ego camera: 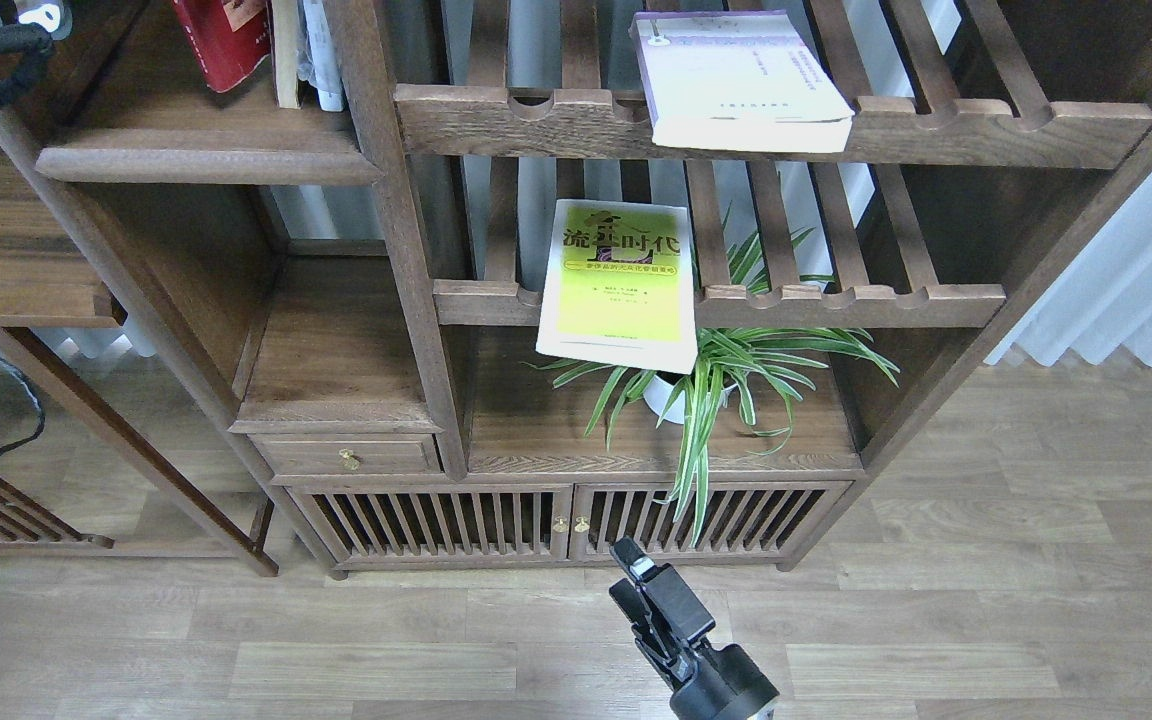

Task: Organize books on shelf
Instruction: 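Insert the red book upright into the top shelf and release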

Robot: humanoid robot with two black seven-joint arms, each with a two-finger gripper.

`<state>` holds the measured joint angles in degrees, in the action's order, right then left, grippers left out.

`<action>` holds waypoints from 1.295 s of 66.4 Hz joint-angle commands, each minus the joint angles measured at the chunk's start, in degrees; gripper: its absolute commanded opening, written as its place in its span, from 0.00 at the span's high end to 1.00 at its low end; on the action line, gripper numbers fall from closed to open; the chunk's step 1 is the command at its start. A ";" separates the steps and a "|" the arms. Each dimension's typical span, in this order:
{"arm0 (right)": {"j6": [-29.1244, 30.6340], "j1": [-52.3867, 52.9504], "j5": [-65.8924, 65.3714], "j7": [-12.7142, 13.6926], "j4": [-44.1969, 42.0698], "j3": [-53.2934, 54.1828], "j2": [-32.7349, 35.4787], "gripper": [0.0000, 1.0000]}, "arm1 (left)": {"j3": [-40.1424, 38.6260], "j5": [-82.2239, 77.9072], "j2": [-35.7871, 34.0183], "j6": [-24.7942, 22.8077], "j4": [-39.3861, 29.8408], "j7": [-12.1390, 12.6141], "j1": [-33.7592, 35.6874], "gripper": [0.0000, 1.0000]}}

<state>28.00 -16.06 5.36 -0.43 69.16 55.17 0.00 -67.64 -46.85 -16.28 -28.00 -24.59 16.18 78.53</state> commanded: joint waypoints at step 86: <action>0.00 0.07 0.00 -0.01 0.10 0.11 0.00 0.01 | 1.37 11.69 -7.01 0.00 -7.31 -2.38 1.19 0.21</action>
<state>28.00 -16.01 5.36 -0.44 69.33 55.29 0.00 -66.16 -39.18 -21.21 -28.02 -30.12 13.85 82.16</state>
